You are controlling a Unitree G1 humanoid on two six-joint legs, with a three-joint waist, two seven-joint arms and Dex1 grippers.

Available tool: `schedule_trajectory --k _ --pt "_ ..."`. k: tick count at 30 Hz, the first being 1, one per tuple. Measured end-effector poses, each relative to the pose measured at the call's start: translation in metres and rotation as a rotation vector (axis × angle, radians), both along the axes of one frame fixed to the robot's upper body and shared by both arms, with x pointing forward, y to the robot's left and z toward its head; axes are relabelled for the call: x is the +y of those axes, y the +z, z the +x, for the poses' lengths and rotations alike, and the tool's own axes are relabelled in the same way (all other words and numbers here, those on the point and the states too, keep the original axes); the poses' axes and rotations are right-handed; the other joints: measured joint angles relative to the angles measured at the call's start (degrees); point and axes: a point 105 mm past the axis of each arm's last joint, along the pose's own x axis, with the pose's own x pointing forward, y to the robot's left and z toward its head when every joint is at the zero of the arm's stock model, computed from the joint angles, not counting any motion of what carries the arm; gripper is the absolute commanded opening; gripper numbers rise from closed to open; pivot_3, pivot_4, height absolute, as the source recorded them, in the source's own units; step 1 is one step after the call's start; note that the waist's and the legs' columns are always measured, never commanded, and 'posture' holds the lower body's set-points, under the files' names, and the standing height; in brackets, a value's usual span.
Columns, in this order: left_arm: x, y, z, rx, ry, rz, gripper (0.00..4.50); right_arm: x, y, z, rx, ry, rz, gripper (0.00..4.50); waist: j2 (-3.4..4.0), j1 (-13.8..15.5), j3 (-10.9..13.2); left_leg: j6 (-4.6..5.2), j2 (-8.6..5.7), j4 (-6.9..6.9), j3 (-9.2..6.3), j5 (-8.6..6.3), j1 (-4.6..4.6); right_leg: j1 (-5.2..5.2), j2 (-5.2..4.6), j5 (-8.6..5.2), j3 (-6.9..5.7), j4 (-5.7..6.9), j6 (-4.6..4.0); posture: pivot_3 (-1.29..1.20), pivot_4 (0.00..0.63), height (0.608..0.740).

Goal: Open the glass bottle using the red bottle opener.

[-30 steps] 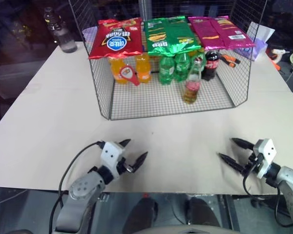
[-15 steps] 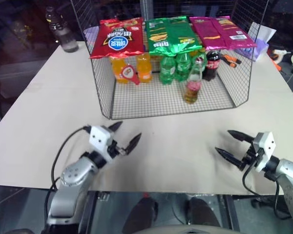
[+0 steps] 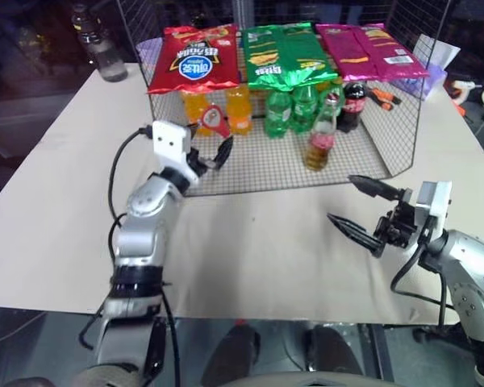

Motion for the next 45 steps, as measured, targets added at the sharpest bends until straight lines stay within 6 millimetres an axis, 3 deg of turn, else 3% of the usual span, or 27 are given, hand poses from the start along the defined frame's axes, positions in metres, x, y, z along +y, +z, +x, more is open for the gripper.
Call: schedule_trajectory --k 7,8,10,18,24,31,36,40,45 --pt "0.001 0.010 0.020 -0.030 -0.012 0.007 4.50 -0.005 -0.004 0.002 0.006 -0.047 -0.013 4.48 -0.01 -0.6 0.0 0.00 -0.03 0.42 0.00 0.01 -0.69 -0.66 0.02 0.01 -0.01 0.27 0.01 0.00 0.150 0.740" --pt "0.001 0.009 0.021 -0.028 -0.014 0.010 4.26 -0.006 -0.005 0.002 0.007 -0.054 -0.014 4.50 -0.01 -0.8 0.0 0.00 -0.04 0.47 0.00 0.00 -0.69 -0.66 0.01 0.01 0.00 0.29 0.01 0.00 0.150 0.740" --pt "0.001 0.008 0.023 -0.029 -0.027 0.013 3.72 -0.007 -0.006 0.002 0.010 -0.064 -0.017 4.50 -0.01 -0.9 0.0 0.00 -0.05 0.55 -0.02 0.00 -0.73 -0.65 0.01 0.01 -0.01 0.31 0.02 0.00 0.150 0.740" --pt "-0.001 0.005 0.023 -0.028 -0.043 0.006 0.06 -0.008 -0.008 0.003 0.007 -0.087 -0.027 4.50 -0.01 -1.4 0.0 0.01 -0.05 0.71 -0.04 0.00 -0.72 -0.63 0.01 0.02 -0.01 0.50 0.02 0.00 0.150 0.740" --pt "0.000 0.007 0.021 -0.031 -0.064 -0.053 0.06 -0.010 -0.010 0.005 0.008 -0.102 -0.029 4.50 -0.01 -1.4 0.0 0.01 -0.09 0.80 -0.03 0.00 -0.72 -0.64 0.00 0.02 0.00 0.62 0.03 0.00 0.150 0.740" --pt "-0.011 0.010 -0.004 -0.028 -0.240 -0.180 0.06 -0.012 -0.014 0.008 0.016 -0.113 -0.038 4.50 -0.01 -1.4 0.0 0.01 -0.08 0.85 -0.05 0.00 -0.72 -0.64 -0.01 0.02 0.00 0.67 0.02 0.00 0.150 0.740" --pt "-0.017 0.010 -0.010 -0.008 -0.290 -0.203 0.06 -0.013 -0.017 0.012 0.022 -0.122 -0.049 4.50 -0.01 -1.5 0.0 0.00 -0.08 0.88 -0.02 0.01 -0.63 -0.63 0.01 0.01 0.04 0.84 0.02 0.00 0.150 0.740" --pt "-0.033 0.002 -0.020 0.052 -0.385 -0.212 0.06 -0.008 -0.011 0.017 0.013 -0.120 -0.040 4.50 -0.01 -1.6 0.0 0.00 -0.06 0.90 0.01 0.01 -0.62 -0.63 0.02 0.01 0.08 0.88 0.02 0.00 0.150 0.740" --pt "-0.076 -0.036 -0.051 0.266 -0.671 -0.242 0.06 0.012 -0.016 0.027 0.136 -0.085 -0.022 4.50 0.00 -1.6 0.0 0.00 -0.07 0.91 0.00 0.01 -0.63 -0.64 0.02 0.01 0.08 0.89 0.02 0.00 0.150 0.740"
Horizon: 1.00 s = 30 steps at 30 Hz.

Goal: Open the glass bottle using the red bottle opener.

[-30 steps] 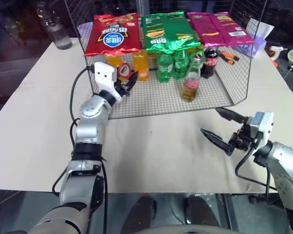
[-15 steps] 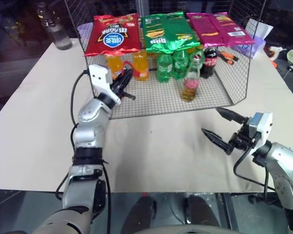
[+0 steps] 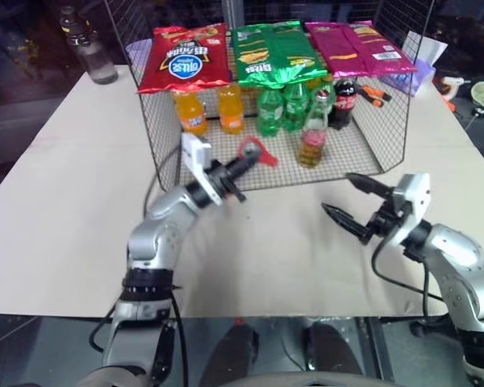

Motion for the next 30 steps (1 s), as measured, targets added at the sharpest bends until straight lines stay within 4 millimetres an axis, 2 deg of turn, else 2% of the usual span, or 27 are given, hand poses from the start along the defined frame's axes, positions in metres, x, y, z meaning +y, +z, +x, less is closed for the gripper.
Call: schedule_trajectory --k 3,9,15,21,29,30 --pt "-0.017 -0.012 -0.015 0.067 -0.159 0.000 0.06 0.014 -0.006 0.002 0.100 0.032 0.024 4.50 0.00 0.0 0.0 0.00 0.00 0.00 0.00 0.00 0.00 0.00 0.00 0.00 0.00 0.02 0.00 0.00 0.150 0.740" --pt "-0.037 -0.007 -0.027 0.056 -0.325 -0.006 0.06 0.031 -0.020 -0.003 0.259 0.130 -0.017 4.50 0.00 0.0 0.0 0.00 -0.01 0.01 0.01 0.00 -0.01 0.00 0.00 0.00 -0.01 0.00 0.00 0.00 0.150 0.740" --pt "-0.052 -0.013 -0.041 0.071 -0.470 0.043 0.06 0.042 -0.014 -0.003 0.284 0.187 -0.015 4.50 0.00 -0.1 0.0 0.01 0.00 0.01 0.00 0.00 -0.01 0.00 0.00 0.00 -0.01 0.00 0.00 0.00 0.150 0.740" --pt "-0.049 -0.027 -0.038 0.086 -0.471 0.119 0.06 0.039 -0.017 -0.010 0.323 0.246 -0.054 4.50 0.00 0.0 0.0 0.01 -0.01 0.01 0.00 0.00 -0.02 0.00 0.00 0.00 -0.02 -0.02 0.00 0.00 0.150 0.740" --pt "-0.053 -0.025 -0.039 0.068 -0.485 0.110 0.06 0.034 -0.023 -0.015 0.352 0.280 -0.099 4.50 0.00 0.0 0.0 0.01 -0.01 0.01 0.00 0.00 -0.02 0.00 -0.01 0.00 -0.02 -0.03 0.00 0.00 0.150 0.740" --pt "-0.053 -0.025 -0.039 0.068 -0.486 0.108 0.02 0.034 -0.024 -0.016 0.354 0.283 -0.104 4.25 0.00 0.0 0.0 0.01 -0.01 0.01 0.00 0.00 -0.02 0.00 -0.01 0.00 -0.01 -0.02 0.00 0.00 0.150 0.740"
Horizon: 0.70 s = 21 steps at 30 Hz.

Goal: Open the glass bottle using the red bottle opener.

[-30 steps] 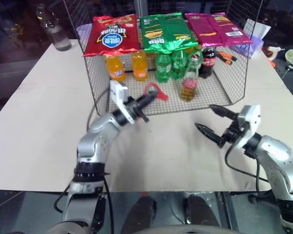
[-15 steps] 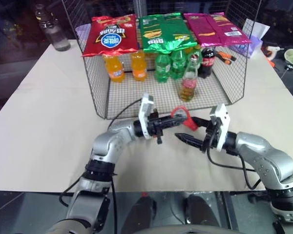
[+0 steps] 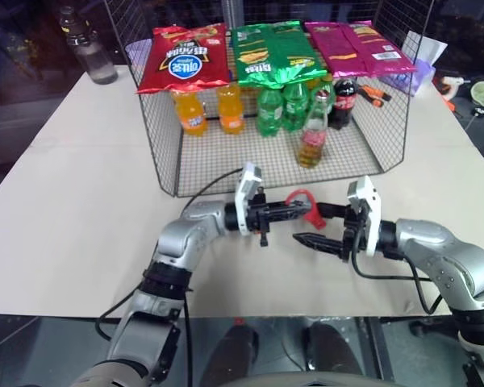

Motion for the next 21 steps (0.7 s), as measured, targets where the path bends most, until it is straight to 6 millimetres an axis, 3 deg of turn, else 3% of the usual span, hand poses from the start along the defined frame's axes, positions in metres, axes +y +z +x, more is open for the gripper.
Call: schedule_trajectory --k 4,6,10,17,19,20,21 --pt "-0.0001 0.0001 -0.0003 -0.001 -0.003 -0.001 0.00 -0.0004 -0.0013 0.0006 0.000 -0.001 -0.008 2.76 0.00 0.0 0.0 0.00 0.00 0.00 0.00 0.00 0.00 0.00 0.00 0.00 0.00 0.00 0.00 0.00 0.150 0.740" --pt "0.0000 0.0001 -0.0010 -0.001 -0.009 -0.002 0.00 -0.0018 -0.0024 0.0024 0.001 -0.009 -0.015 1.71 0.00 0.0 0.0 0.00 0.00 0.00 0.00 0.00 0.00 0.00 -0.01 0.00 0.00 0.00 0.00 0.00 0.150 0.740" --pt "0.0014 0.0003 -0.0038 -0.006 -0.031 -0.001 0.00 -0.0030 -0.0034 0.0029 0.006 -0.007 -0.014 0.05 0.00 0.0 0.0 0.00 0.00 0.00 -0.01 0.00 -0.01 0.00 0.00 0.00 -0.01 -0.01 0.00 0.00 0.150 0.740" --pt "-0.0009 0.0022 -0.0048 -0.051 -0.036 -0.012 0.00 -0.0036 -0.0024 0.0022 -0.005 0.002 -0.012 0.02 0.00 0.0 0.0 0.00 0.00 0.00 -0.01 0.00 -0.01 0.00 0.00 0.00 -0.01 -0.01 0.00 0.00 0.150 0.740" --pt "-0.0017 0.0030 -0.0042 -0.051 -0.029 -0.019 0.70 -0.0032 -0.0024 0.0027 -0.014 -0.002 -0.008 0.00 0.00 0.0 0.0 0.00 0.00 0.00 -0.01 0.00 -0.01 0.00 0.00 0.00 -0.01 -0.01 0.00 0.00 0.150 0.740" --pt "-0.0013 0.0028 -0.0030 -0.051 -0.018 -0.017 0.83 -0.0027 -0.0027 0.0030 -0.014 -0.005 -0.008 0.00 0.00 0.0 0.0 0.00 0.00 0.00 -0.01 0.00 0.00 0.00 0.00 0.00 -0.01 -0.01 0.00 0.00 0.150 0.740" --pt "0.0001 0.0015 0.0000 -0.052 0.013 -0.010 1.37 -0.0026 -0.0039 0.0041 -0.015 -0.018 -0.011 0.00 0.00 0.0 0.0 0.00 0.01 0.00 0.00 0.00 0.00 0.00 -0.01 0.00 0.00 -0.01 0.00 0.00 0.150 0.740"
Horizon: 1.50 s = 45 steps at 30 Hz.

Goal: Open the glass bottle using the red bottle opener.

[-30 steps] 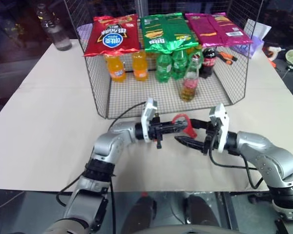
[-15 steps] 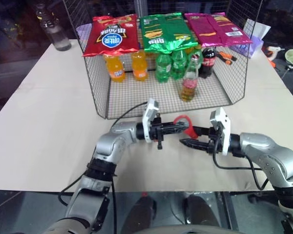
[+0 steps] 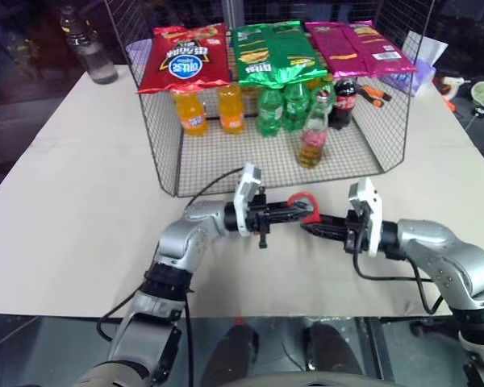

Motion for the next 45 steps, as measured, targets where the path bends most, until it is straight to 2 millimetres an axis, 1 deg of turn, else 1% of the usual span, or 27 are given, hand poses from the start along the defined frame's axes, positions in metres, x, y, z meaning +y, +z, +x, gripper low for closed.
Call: schedule_trajectory --k 1,2,4,5,9,12,14,15,16,19,21,23,27,29,33,35,37,41,43,45 --pt "0.000 -0.002 0.002 -0.010 0.029 0.007 1.68 0.000 -0.002 0.001 0.001 -0.010 -0.006 0.00 0.00 0.0 0.0 0.00 0.00 0.00 0.00 0.00 0.00 0.00 0.00 0.00 0.00 0.00 0.00 0.00 0.150 0.740" --pt "0.000 -0.003 0.005 -0.023 0.061 0.010 2.25 -0.001 -0.003 0.001 0.002 -0.022 -0.012 0.00 0.00 0.0 0.0 0.00 0.00 0.00 -0.01 0.00 0.00 0.00 0.00 0.00 -0.01 0.00 0.00 0.00 0.150 0.740" --pt "0.002 -0.002 0.010 -0.051 0.101 0.006 2.25 -0.001 -0.005 0.002 0.003 -0.034 -0.017 0.00 0.00 0.0 0.0 0.00 0.00 0.00 -0.01 0.00 -0.01 -0.01 0.00 0.00 -0.01 0.00 0.00 0.00 0.150 0.740" --pt "0.002 0.002 0.012 -0.078 0.122 -0.011 2.25 -0.002 -0.007 0.003 0.003 -0.051 -0.021 0.00 0.00 0.1 0.0 0.00 0.00 0.00 -0.01 0.00 -0.01 -0.01 -0.01 0.00 -0.01 0.00 0.00 0.00 0.150 0.740" --pt "0.008 0.011 0.024 -0.148 0.235 -0.071 2.25 -0.013 -0.010 0.007 0.004 -0.126 -0.018 0.00 0.00 0.2 0.0 0.00 -0.01 0.00 0.00 0.00 -0.02 -0.01 -0.02 0.00 -0.01 -0.02 0.00 0.00 0.150 0.740" --pt "0.018 0.020 0.051 -0.184 0.399 -0.103 2.25 -0.016 -0.018 0.003 0.028 -0.151 -0.007 0.00 -0.02 0.4 0.0 0.00 -0.02 0.02 -0.01 0.00 -0.02 0.00 -0.01 0.00 -0.04 0.00 0.00 0.00 0.150 0.740" --pt "0.020 0.027 0.061 -0.208 0.449 -0.122 2.25 -0.019 -0.019 0.004 0.025 -0.175 -0.007 0.00 -0.02 0.3 0.0 0.00 -0.05 0.03 0.01 0.00 -0.02 0.00 -0.02 0.00 -0.02 0.01 0.00 0.00 0.150 0.740" --pt "0.019 0.029 0.064 -0.215 0.460 -0.130 2.78 -0.022 -0.019 0.005 0.020 -0.191 -0.006 0.00 -0.02 0.3 0.0 0.00 -0.06 0.03 0.01 0.00 -0.02 0.00 -0.02 0.00 -0.01 0.00 0.01 0.00 0.150 0.740" --pt "0.016 0.030 0.067 -0.225 0.473 -0.130 3.03 -0.027 -0.018 0.007 0.012 -0.217 -0.003 0.00 -0.03 0.3 0.0 0.00 -0.07 0.02 0.01 0.00 -0.03 0.00 -0.02 0.00 -0.02 0.00 0.00 0.00 0.150 0.740" --pt "0.014 0.029 0.083 -0.256 0.540 -0.098 4.42 -0.039 -0.016 0.010 -0.010 -0.281 -0.003 0.00 -0.04 0.3 0.0 0.00 -0.10 0.02 -0.01 0.00 -0.04 0.00 -0.02 0.00 -0.05 0.00 0.00 0.00 0.150 0.740" --pt "0.014 0.028 0.096 -0.293 0.598 -0.054 4.47 -0.044 -0.015 0.012 -0.021 -0.312 -0.003 0.00 -0.04 0.2 0.0 0.00 -0.13 0.02 0.00 0.00 -0.03 0.00 -0.01 0.00 -0.04 0.01 0.01 0.00 0.150 0.740" --pt "0.009 0.029 0.106 -0.316 0.627 -0.037 4.47 -0.046 -0.015 0.013 -0.025 -0.331 0.002 0.00 -0.05 0.2 0.0 0.00 -0.14 0.02 0.00 0.00 -0.04 0.00 -0.01 0.00 -0.04 0.01 0.01 0.00 0.150 0.740" --pt "-0.005 0.025 0.116 -0.333 0.636 -0.001 4.47 -0.045 -0.016 0.014 -0.026 -0.349 0.015 0.00 -0.07 0.1 0.0 0.00 -0.19 0.02 0.00 0.00 -0.05 -0.01 -0.01 0.00 -0.05 0.00 0.01 0.00 0.150 0.740" --pt "-0.013 0.025 0.119 -0.341 0.626 0.013 4.47 -0.044 -0.017 0.014 -0.025 -0.353 0.020 0.00 -0.08 0.1 0.0 0.01 -0.21 0.02 0.00 0.00 -0.06 -0.01 -0.01 0.00 -0.05 0.00 0.01 0.00 0.150 0.740" --pt "-0.027 0.033 0.128 -0.356 0.649 0.048 4.47 -0.045 -0.019 0.014 -0.026 -0.361 0.015 0.00 -0.11 0.1 0.1 0.01 -0.24 0.02 -0.01 0.00 -0.07 -0.02 0.00 0.00 -0.07 0.01 0.01 0.00 0.150 0.740" --pt "-0.030 0.039 0.132 -0.363 0.669 0.054 4.47 -0.044 -0.019 0.014 -0.029 -0.368 0.016 0.00 -0.11 0.1 0.1 0.01 -0.24 0.02 0.00 0.00 -0.06 -0.02 -0.01 0.00 -0.06 0.03 0.01 0.00 0.150 0.740" --pt "-0.036 0.040 0.135 -0.363 0.678 0.072 4.47 -0.044 -0.020 0.014 -0.027 -0.377 0.020 0.00 -0.11 0.0 0.1 0.01 -0.24 0.01 0.00 0.00 -0.06 -0.02 0.00 0.00 -0.06 0.04 0.01 0.00 0.150 0.740" --pt "-0.039 0.034 0.138 -0.350 0.697 0.129 4.47 -0.044 -0.020 0.014 -0.031 -0.386 0.025 0.00 -0.12 0.0 0.1 0.01 -0.25 0.04 0.03 0.01 -0.13 -0.18 0.00 0.00 -0.02 0.16 0.01 0.00 0.150 0.740" --pt "-0.043 0.037 0.141 -0.354 0.706 0.159 4.47 -0.044 -0.021 0.013 -0.029 -0.394 0.025 0.00 -0.12 0.0 0.1 0.01 -0.26 0.06 0.04 0.01 -0.18 -0.25 0.00 0.00 -0.01 0.21 0.01 0.00 0.150 0.740" --pt "-0.048 0.045 0.142 -0.377 0.713 0.168 4.47 -0.045 -0.022 0.013 -0.026 -0.400 0.023 0.00 -0.12 0.0 0.1 0.01 -0.26 0.07 0.05 0.01 -0.20 -0.26 0.00 0.00 0.00 0.22 0.01 0.00 0.150 0.740"
